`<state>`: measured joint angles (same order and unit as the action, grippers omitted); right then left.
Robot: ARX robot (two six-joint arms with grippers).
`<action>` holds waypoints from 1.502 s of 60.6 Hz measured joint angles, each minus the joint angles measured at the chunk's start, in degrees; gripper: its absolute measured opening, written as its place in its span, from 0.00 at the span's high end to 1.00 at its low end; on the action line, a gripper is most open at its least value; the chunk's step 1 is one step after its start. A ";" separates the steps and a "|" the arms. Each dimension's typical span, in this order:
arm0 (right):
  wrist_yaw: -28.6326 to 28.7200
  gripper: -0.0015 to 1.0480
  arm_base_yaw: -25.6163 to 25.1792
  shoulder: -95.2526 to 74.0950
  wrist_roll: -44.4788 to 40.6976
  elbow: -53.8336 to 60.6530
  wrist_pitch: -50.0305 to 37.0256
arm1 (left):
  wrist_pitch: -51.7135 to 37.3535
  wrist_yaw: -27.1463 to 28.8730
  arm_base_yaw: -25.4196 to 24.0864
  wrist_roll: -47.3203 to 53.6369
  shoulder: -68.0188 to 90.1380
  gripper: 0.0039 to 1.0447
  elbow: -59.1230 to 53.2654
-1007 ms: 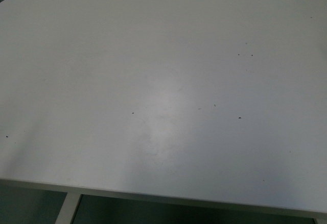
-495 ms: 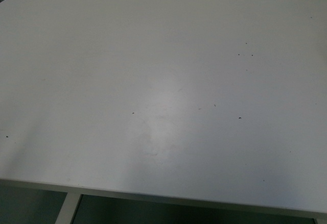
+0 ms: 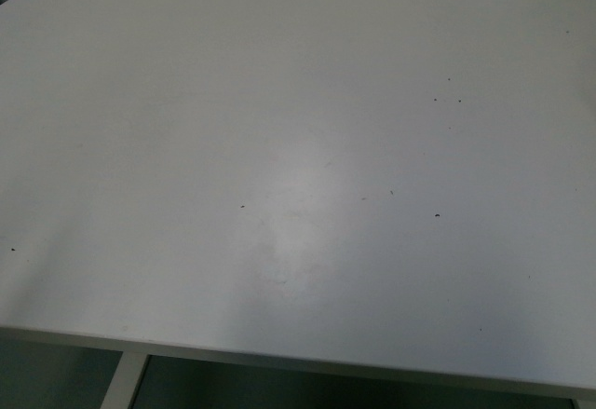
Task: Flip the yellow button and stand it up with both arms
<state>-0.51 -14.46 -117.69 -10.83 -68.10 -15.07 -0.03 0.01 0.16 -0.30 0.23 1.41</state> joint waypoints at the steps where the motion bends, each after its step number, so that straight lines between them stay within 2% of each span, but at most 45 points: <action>1: 0.04 0.39 0.00 0.00 0.00 0.00 0.02 | 0.00 0.02 0.00 0.00 0.00 0.06 0.00; 16: 1.29 0.05 0.04 0.07 0.39 0.02 0.46 | 0.00 0.02 0.00 -0.02 0.00 0.06 0.00; 22: 1.57 0.08 0.09 0.37 0.59 0.02 0.57 | 0.00 0.00 0.00 0.00 0.00 0.06 0.00; 91: 2.38 0.07 -1.16 7.23 2.56 0.96 0.31 | 0.00 0.02 0.00 -0.02 0.00 0.06 0.00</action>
<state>1.87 -15.62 -110.45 -8.27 -67.13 -14.76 -0.03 0.03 0.16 -0.32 0.23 1.41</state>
